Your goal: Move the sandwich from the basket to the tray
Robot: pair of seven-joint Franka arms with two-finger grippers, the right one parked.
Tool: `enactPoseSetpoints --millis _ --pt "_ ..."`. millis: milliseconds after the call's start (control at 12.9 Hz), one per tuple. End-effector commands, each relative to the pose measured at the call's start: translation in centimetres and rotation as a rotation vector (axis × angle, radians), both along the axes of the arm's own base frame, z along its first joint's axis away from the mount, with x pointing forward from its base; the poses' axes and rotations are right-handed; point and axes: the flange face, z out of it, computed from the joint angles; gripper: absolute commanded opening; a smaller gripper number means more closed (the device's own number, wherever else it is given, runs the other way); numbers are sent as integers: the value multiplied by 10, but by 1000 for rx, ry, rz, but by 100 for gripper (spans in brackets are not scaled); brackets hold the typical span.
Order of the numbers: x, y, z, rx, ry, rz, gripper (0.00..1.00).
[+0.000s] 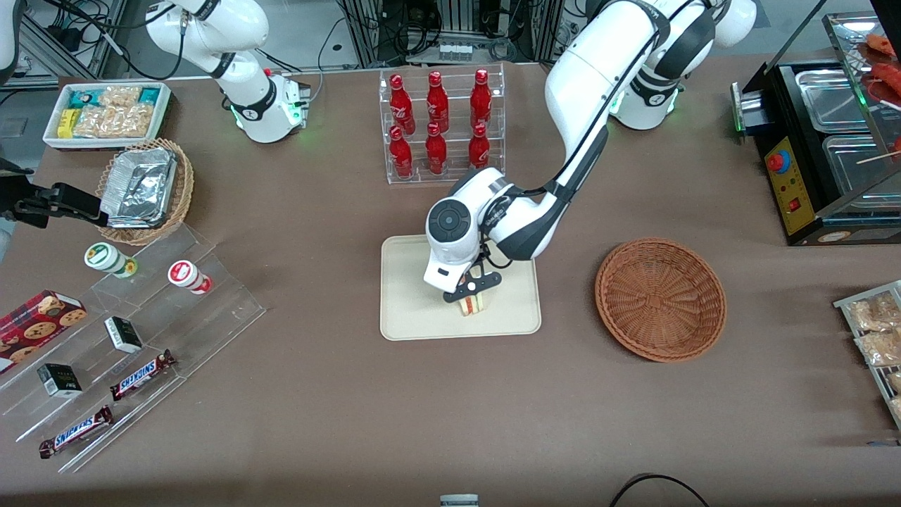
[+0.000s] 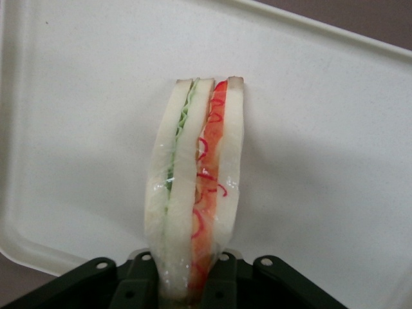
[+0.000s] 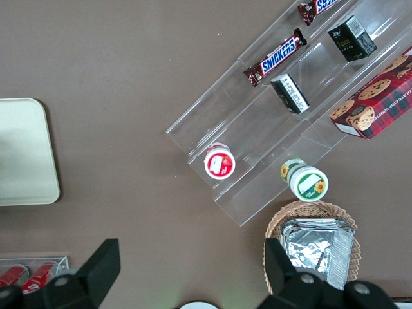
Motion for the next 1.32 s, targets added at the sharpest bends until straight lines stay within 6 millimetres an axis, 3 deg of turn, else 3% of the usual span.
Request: enactPoseSetpoints --millis 0,232,620,852,1007,1239 --pt "2 -6 5 37 -36 -2 100" --pt "5 -4 20 28 -37 10 100" --pt "21 1 92 45 -16 30 100" --pt "39 20 131 41 -8 43 100" --pt "54 47 160 20 -13 -35 100" --pt "77 111 191 -5 75 -120 100"
